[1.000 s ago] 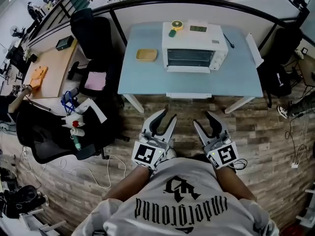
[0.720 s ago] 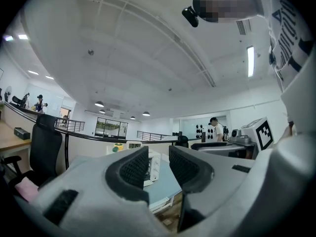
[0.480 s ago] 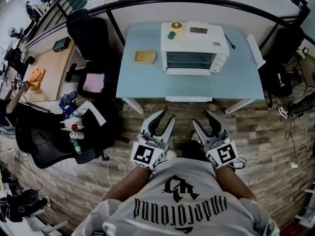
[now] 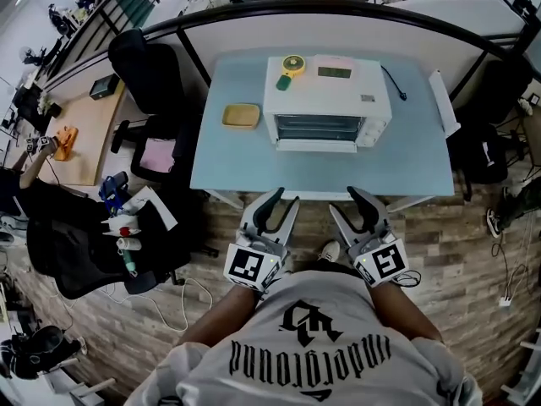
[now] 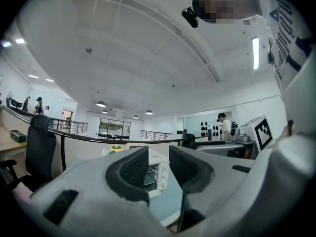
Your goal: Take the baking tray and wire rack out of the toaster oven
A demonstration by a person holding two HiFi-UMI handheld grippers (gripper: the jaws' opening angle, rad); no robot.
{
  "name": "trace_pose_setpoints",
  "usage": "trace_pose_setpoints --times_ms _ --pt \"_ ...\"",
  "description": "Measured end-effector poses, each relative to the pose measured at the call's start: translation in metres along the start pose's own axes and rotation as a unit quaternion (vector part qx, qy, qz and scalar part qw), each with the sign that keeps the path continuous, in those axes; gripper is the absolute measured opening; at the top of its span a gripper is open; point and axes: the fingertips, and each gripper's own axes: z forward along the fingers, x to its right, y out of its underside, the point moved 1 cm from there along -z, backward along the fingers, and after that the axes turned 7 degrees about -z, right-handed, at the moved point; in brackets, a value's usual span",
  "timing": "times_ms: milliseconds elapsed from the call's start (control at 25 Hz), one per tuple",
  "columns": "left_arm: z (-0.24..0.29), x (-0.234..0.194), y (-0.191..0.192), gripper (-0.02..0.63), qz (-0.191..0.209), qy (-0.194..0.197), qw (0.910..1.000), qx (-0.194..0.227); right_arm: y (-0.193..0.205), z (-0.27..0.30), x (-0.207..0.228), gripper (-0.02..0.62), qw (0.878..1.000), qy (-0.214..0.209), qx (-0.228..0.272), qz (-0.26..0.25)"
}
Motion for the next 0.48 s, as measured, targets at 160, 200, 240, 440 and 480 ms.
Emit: trace_pose_setpoints --times_ms 160,200,240,440,480 --pt "0.043 -0.006 0.005 0.137 -0.007 -0.014 0.9999 -0.004 0.011 0.011 0.044 0.196 1.0 -0.005 0.001 0.008" --pt "0.052 -0.006 0.006 0.137 -0.007 -0.016 0.9998 -0.005 0.013 0.011 0.053 0.196 1.0 -0.007 0.001 0.008" --pt "0.061 -0.005 0.007 0.137 -0.005 -0.018 0.9998 -0.006 0.014 0.012 0.062 0.196 1.0 -0.007 0.001 0.008" --pt "0.099 0.0 0.007 0.137 0.001 -0.028 0.9996 -0.004 0.023 0.009 0.098 0.195 1.0 -0.013 0.001 0.014" --pt "0.104 0.002 0.008 0.137 0.002 -0.029 0.9996 -0.005 0.025 0.008 0.103 0.195 1.0 -0.015 0.002 0.014"
